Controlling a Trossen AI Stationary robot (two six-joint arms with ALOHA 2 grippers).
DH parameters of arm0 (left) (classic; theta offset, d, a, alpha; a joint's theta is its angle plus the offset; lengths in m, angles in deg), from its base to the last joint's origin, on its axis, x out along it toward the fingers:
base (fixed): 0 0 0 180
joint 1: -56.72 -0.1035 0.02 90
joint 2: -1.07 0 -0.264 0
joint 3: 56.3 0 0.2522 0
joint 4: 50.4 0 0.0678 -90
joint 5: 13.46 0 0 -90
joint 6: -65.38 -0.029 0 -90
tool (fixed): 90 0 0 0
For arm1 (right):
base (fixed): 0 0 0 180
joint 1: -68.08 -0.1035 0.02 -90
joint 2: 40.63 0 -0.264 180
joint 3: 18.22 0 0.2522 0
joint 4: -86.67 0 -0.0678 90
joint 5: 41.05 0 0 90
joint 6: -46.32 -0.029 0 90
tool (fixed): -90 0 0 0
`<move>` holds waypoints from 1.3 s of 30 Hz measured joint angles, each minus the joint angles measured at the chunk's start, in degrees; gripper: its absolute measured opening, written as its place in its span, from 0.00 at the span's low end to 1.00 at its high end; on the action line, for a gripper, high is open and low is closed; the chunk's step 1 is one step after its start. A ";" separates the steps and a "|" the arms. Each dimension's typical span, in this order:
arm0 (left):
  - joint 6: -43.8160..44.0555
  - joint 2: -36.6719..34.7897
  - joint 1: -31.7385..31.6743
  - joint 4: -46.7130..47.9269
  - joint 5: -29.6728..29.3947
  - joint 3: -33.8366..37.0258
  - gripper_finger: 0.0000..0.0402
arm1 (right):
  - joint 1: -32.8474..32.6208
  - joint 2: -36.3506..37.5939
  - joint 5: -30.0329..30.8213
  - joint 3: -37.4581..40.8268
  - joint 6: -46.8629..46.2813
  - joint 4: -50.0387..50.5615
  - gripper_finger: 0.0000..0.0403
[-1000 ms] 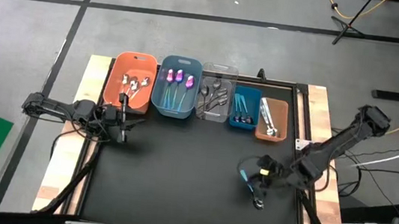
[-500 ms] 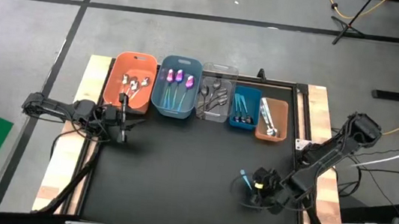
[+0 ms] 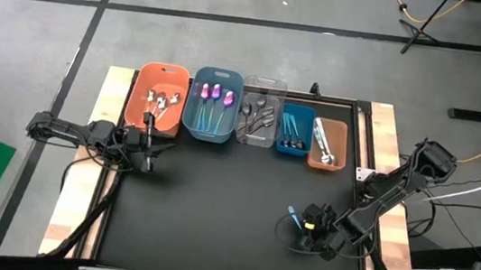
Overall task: Sort silverware by color (type)
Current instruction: Put the light blue spoon into the right blue bin
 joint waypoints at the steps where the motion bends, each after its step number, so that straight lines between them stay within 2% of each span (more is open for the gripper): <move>1: -0.01 -0.01 0.00 0.01 0.00 0.00 0.24 | 0.00 -0.16 0.04 -0.02 0.00 0.00 0.23; 15: -0.02 -0.02 -0.02 0.01 0.00 0.00 0.24 | 0.02 -1.97 -0.36 -0.02 -0.02 0.38 0.22; 23: 0.00 -0.02 -0.02 -0.01 0.00 0.00 0.24 | 0.02 -2.12 0.45 0.07 -0.20 0.28 0.02; 31: 0.00 -0.02 -0.02 -0.01 0.00 0.00 0.24 | 1.86 0.20 7.44 0.43 0.10 -2.03 0.01; 34: 0.00 -0.02 -0.02 -0.01 0.00 0.00 0.24 | 4.65 4.20 11.82 0.42 1.76 -2.09 0.01; 39: 0.00 -0.02 0.02 0.01 0.00 0.00 0.24 | 11.86 14.36 18.38 0.33 11.09 -0.31 0.01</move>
